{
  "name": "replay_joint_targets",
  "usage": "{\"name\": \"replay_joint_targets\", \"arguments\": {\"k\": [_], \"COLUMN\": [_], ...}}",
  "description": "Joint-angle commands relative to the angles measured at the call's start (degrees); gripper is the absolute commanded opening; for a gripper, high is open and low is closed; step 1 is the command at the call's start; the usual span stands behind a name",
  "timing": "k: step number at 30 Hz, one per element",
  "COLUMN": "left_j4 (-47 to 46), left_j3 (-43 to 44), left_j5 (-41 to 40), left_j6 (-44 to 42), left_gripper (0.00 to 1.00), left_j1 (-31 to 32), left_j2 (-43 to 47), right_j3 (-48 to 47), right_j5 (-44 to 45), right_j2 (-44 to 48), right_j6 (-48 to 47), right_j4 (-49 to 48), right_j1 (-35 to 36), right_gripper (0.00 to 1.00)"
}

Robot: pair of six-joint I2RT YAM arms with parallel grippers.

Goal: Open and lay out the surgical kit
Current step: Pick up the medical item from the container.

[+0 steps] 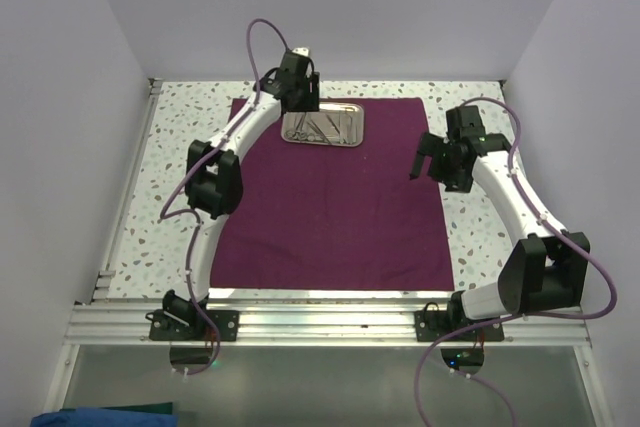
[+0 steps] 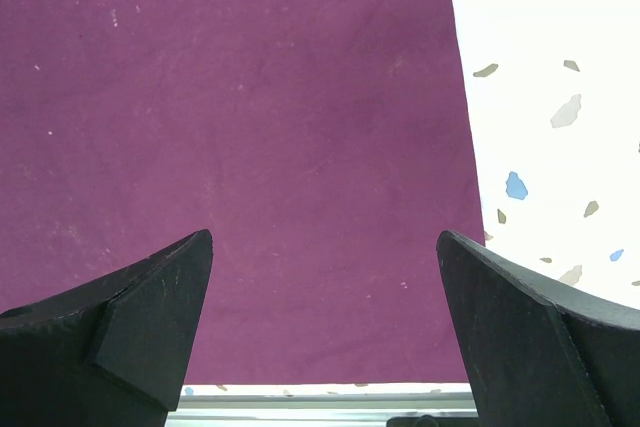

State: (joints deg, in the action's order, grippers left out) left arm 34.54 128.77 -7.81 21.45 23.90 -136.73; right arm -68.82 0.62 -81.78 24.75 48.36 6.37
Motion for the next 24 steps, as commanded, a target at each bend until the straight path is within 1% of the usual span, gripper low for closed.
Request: {"name": "replay_joint_targets", "arguments": {"k": [1,5,10,13,14,16,20,24], "left_j4": [1.23,1.23,1.22,3.24,3.77,4.57,4.83,4.92], "left_j3": [0.87,-1.33,-1.15,0.25,0.86,0.52,-0.01,0.43], "left_j5": [-1.50,-1.59,0.43,-0.79,-1.50,-2.73,-2.91,-2.73], "left_j6": [-1.06,0.95,5.52,7.11,7.37,8.08,8.52,8.87], "left_gripper": [0.67,0.66,0.67,0.70,0.75,0.81,0.83,0.83], "left_j1": [1.23,4.04,5.28,5.63,5.80,5.98,6.68,6.95], "left_j2": [0.50,-0.12,-1.79,-3.10,-3.63,-3.72,-4.51,-5.65], "right_j3": [0.79,1.67,2.02,2.19,2.11,2.37,2.55,2.55], "right_j5": [0.52,0.43,0.43,0.52,0.52,0.70,0.61,0.43], "right_j2": [-0.05,-0.14,-0.14,0.04,-0.05,0.04,-0.14,-0.57], "right_j6": [-0.93,-1.02,-1.11,-1.29,-1.29,-1.29,-1.29,-1.37], "right_j4": [-1.42,-1.60,-1.60,-1.51,-1.51,-1.51,-1.60,-1.69], "right_j1": [0.13,0.13,0.13,0.13,0.05,0.05,0.05,0.05], "right_gripper": [0.99,0.98,0.98,0.98,0.98,0.98,0.98,0.98]}}
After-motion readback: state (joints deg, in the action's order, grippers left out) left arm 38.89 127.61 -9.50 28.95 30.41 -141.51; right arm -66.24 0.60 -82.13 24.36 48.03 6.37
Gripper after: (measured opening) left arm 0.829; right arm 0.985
